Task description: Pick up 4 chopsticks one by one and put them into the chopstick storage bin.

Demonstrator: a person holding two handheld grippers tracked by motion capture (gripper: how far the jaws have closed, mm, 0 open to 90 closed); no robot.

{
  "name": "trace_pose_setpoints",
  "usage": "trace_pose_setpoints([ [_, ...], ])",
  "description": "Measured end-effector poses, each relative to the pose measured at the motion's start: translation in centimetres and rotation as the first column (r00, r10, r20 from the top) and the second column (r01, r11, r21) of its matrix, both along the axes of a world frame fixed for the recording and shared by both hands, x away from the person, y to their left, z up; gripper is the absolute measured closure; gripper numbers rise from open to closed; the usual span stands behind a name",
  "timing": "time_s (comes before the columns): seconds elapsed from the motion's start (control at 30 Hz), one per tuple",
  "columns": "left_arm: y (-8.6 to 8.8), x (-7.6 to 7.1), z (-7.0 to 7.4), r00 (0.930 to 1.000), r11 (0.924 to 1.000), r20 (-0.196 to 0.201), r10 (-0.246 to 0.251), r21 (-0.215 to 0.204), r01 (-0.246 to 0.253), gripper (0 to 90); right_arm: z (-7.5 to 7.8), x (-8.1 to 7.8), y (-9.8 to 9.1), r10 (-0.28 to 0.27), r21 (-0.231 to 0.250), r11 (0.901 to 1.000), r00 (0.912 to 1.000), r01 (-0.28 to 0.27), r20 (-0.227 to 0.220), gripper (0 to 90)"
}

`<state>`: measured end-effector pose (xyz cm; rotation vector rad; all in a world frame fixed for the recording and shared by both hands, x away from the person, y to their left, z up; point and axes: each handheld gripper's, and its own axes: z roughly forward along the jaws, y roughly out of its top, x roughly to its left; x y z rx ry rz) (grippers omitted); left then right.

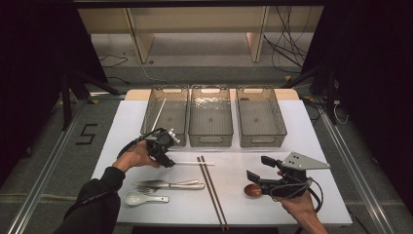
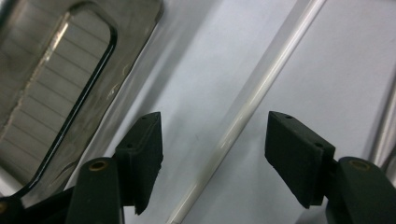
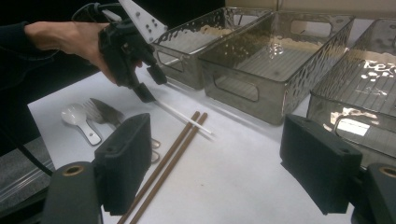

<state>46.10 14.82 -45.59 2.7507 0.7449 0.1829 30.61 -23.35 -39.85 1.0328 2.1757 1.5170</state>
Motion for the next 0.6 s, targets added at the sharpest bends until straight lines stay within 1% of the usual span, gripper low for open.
trace_pose_setpoints([
  [0.03, 0.04, 0.05, -0.09, 1.0000, 1.0000, -0.003, 0.001, 0.000, -0.001, 38.8, 0.00, -0.01, -0.01, 0.000, 0.001, 1.0000, 1.0000, 0.000, 0.000, 26.1],
  [0.1, 0.00, 0.08, -0.26, 1.0000, 0.9999, -0.008, 0.000, 0.014, 0.001, 40.4, 0.00, 0.01, -0.02, 0.000, 0.002, 1.0000, 1.0000, 0.000, 0.000, 26.1],
  [0.23, -0.11, 0.10, -0.44, 0.9998, 0.9998, -0.017, -0.006, 0.021, 0.007, 42.6, 0.01, 0.00, 0.00, 0.002, 0.000, 1.0000, 1.0000, -0.002, 0.000, 26.1],
  [0.33, -0.26, 0.16, -0.68, 0.9995, 0.9989, -0.027, -0.014, 0.044, 0.015, 44.6, 0.01, -0.01, 0.00, 0.001, 0.001, 1.0000, 1.0000, -0.001, 0.000, 26.0],
  [0.47, -0.26, 0.22, -0.72, 0.9993, 0.9993, -0.037, -0.011, 0.037, 0.012, 46.8, 0.01, 0.00, 0.01, 0.002, 0.001, 1.0000, 1.0000, -0.002, 0.001, 26.1],
  [0.6, -0.11, 0.43, -0.74, 0.9980, 0.9996, -0.063, 0.006, 0.030, -0.005, 47.9, 0.02, -0.01, 0.01, 0.003, 0.000, 1.0000, 1.0000, -0.003, 0.002, 26.1],
])
